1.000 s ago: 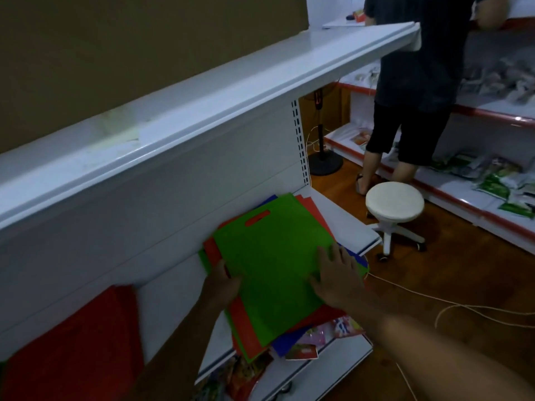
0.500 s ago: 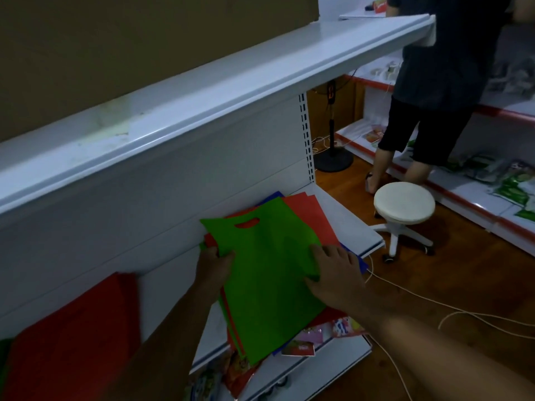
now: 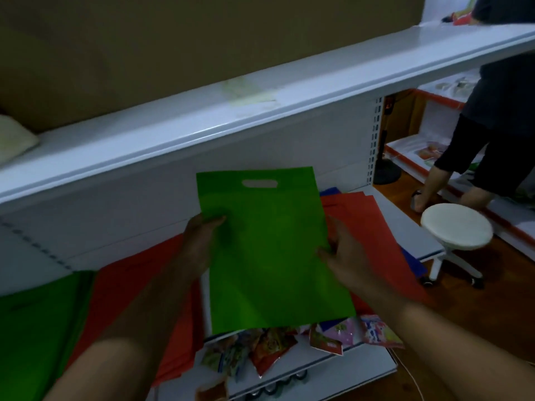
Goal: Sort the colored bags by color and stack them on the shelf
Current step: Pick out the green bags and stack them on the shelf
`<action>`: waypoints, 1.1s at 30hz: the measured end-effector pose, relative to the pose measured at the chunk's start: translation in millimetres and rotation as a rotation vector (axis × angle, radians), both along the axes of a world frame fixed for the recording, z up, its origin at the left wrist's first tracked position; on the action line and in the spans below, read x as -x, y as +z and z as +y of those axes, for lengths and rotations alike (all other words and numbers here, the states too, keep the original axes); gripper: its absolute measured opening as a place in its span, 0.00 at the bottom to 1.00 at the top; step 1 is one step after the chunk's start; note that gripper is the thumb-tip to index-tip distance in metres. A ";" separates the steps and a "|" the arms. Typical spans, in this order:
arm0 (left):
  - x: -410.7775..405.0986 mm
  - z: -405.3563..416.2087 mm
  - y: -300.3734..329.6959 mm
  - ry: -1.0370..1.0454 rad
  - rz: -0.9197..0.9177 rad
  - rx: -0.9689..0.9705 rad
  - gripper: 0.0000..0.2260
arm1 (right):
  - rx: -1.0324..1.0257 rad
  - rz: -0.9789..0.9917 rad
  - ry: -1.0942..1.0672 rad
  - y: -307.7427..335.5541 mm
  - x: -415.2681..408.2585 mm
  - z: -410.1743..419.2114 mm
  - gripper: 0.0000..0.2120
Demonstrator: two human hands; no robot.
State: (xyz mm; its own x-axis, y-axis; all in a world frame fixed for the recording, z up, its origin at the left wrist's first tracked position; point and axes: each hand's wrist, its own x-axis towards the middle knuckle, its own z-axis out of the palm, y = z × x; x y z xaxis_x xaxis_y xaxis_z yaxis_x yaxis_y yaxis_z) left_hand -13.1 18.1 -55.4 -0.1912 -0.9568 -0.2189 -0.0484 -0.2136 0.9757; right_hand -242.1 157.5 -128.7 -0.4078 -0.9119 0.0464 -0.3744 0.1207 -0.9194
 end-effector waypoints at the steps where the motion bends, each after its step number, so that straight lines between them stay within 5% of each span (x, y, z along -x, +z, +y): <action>1: -18.3 -2.0 1.6 0.020 -0.028 0.009 0.11 | 0.024 0.013 0.025 3.5 -13.4 -4.8 0.33; 8: -165.7 -7.6 11.1 0.123 -0.225 0.135 0.07 | 0.145 0.131 0.204 33.7 -136.9 -42.3 0.38; 16: -334.8 -14.7 13.0 0.280 -0.396 0.305 0.15 | 0.060 0.203 0.350 33.7 -296.9 -82.3 0.26; 21: -438.9 -28.0 12.2 0.386 -0.552 0.313 0.37 | 0.010 0.312 0.405 27.8 -398.6 -114.2 0.27; 27: -521.2 -53.3 7.4 0.380 -0.825 0.352 0.23 | -0.019 0.338 0.442 21.8 -488.0 -133.0 0.26; 33: -560.5 -81.2 -16.6 0.323 -0.915 0.202 0.24 | -0.067 0.373 0.521 10.2 -535.5 -141.7 0.29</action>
State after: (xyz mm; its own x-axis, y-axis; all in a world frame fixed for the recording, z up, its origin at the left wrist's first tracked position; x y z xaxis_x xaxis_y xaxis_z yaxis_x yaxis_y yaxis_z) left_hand 547.3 -63.1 -72.0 0.2466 -0.9689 0.0206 -0.7706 -0.1831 0.6105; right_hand 293.4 15.8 -118.5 0.1217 -0.9919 0.0353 -0.6927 -0.1104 -0.7127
